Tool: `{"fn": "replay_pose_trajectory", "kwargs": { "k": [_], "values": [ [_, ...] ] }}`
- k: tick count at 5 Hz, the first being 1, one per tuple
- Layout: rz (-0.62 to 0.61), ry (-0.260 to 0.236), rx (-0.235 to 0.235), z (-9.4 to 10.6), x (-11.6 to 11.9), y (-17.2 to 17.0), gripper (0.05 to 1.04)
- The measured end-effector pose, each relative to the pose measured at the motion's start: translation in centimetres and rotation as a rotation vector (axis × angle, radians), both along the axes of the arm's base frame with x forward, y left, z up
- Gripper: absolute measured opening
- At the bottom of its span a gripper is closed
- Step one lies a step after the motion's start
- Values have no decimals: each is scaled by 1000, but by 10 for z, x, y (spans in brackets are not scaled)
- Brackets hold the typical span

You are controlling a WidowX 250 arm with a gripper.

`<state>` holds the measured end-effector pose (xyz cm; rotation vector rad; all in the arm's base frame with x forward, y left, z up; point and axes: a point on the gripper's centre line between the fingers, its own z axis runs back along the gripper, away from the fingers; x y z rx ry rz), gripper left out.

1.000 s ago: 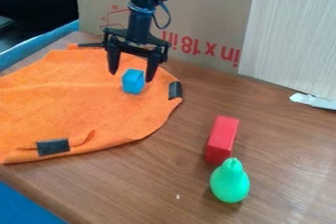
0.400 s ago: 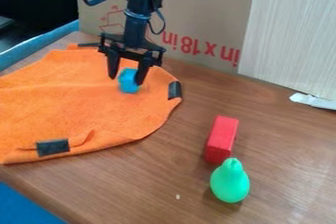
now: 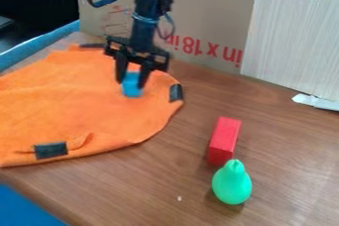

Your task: Put the blue figure on the top the cloth of the edge

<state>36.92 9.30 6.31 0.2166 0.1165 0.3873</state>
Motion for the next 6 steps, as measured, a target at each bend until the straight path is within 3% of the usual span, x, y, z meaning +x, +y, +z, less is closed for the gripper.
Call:
{"fn": "replay_pose_trajectory", "kwargs": {
  "k": [2,3,4,6],
  "values": [
    [-113,-173,164,52,6,-69,466],
    [-176,-177,214,56,3,-103,466],
    [-182,-108,149,38,4,-121,466],
    [-190,-55,61,18,17,-141,466]
  ]
}}
